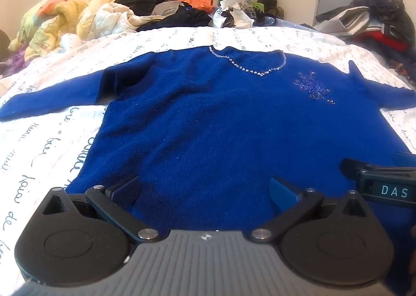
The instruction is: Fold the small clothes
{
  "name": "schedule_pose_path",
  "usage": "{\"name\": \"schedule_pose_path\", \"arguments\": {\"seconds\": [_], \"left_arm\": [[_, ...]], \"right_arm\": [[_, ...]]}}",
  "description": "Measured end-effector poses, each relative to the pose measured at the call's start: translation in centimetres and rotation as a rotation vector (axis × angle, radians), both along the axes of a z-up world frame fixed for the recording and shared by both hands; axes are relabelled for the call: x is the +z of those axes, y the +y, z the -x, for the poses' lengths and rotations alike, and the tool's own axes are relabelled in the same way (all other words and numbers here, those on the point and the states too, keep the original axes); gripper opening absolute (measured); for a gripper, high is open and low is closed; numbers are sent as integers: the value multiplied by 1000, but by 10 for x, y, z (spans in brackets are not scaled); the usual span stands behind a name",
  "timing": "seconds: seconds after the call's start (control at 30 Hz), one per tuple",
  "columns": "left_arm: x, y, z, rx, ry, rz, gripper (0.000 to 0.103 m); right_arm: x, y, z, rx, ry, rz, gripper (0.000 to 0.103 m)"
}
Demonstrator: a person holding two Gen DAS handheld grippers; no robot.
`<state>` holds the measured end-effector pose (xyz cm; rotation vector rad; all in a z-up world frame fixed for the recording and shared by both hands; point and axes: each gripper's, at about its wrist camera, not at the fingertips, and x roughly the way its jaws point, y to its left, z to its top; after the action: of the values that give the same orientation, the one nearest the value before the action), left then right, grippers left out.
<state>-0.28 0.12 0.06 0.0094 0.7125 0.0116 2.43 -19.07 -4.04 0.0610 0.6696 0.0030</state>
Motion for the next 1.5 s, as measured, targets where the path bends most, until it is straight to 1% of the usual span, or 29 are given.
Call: {"name": "schedule_pose_path", "arguments": {"seconds": [0.27, 0.4, 0.47, 0.57, 0.97, 1.5], "left_arm": [[0, 0, 4, 7, -9, -1, 103], [0, 2, 3, -6, -9, 10, 103], [0, 6, 3, -14, -11, 29, 103], [-1, -1, 2, -11, -9, 0, 103], [0, 3, 0, -6, 7, 9, 103], [-1, 2, 2, 5, -5, 8, 103]], "right_arm": [[-1, 0, 1, -1, 1, 2, 103], [0, 2, 0, -2, 0, 4, 103], [1, 0, 2, 3, -1, -3, 103], [2, 3, 1, -1, 1, 8, 103], [0, 1, 2, -2, -3, 3, 103], [0, 1, 2, -2, -3, 2, 103]]}}
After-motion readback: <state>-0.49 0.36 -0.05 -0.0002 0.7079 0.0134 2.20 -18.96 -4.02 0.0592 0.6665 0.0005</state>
